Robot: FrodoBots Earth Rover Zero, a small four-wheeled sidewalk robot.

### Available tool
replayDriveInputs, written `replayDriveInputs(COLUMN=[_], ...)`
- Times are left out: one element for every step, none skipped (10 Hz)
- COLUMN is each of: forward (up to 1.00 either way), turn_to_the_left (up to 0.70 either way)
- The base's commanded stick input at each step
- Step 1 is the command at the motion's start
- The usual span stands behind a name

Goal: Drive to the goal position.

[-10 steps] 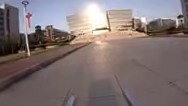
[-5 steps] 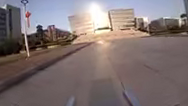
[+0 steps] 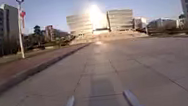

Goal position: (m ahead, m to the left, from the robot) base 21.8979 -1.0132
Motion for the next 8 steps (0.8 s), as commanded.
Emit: replayDriveInputs(forward=[0.7,0.7,0.7,0.7,0.7,0.7,0.7,0.7], turn_to_the_left=[0.0,0.0,0.0,0.0,0.0,0.0,0.0,0.0])
